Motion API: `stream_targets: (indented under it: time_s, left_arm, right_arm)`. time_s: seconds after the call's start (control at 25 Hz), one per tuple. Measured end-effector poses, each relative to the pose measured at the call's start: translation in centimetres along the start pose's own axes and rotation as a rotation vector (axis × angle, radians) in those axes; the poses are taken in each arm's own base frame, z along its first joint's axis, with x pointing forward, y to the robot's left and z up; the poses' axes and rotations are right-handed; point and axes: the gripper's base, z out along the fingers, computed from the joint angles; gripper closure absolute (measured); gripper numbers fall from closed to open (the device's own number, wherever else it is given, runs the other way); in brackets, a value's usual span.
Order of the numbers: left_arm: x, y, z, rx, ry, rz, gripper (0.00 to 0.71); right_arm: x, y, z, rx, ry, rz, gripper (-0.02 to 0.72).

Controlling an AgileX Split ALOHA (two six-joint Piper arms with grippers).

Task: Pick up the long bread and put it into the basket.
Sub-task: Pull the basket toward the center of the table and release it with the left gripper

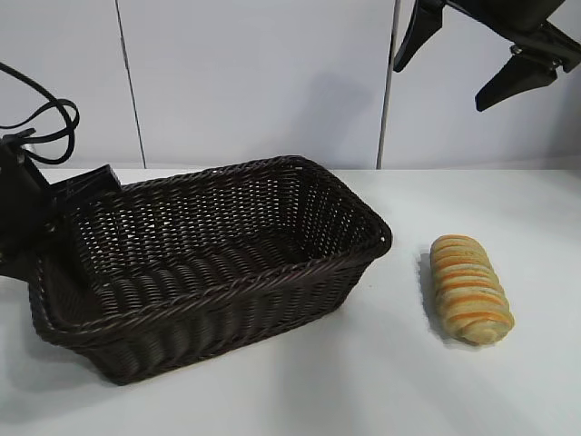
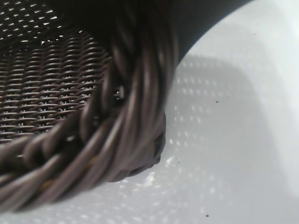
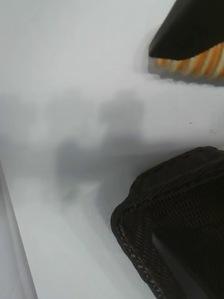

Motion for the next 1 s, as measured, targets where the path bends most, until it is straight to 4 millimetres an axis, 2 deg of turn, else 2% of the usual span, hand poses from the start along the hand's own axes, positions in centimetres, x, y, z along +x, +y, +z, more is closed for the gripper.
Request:
stream_targets:
  time_s: [0.2, 0.36, 1.0]
  left_arm:
    - [-1.9, -2.1, -3.0, 0.03, -0.028, 0.104, 0.61]
    - [-2.5, -2.6, -3.8, 0.023, -0.024, 0.169, 0.61]
    - [-3.6, -0.4, 2.7, -0.02, 0.128, 0.182, 0.61]
  right_arm:
    - [0.0, 0.0, 0.0, 0.0, 0.0, 0.0, 0.008]
    - [0.0, 0.0, 0.0, 0.0, 0.0, 0.0, 0.008]
    - [0.0, 0.0, 0.0, -0.001, 0.0, 0.001, 0.008]
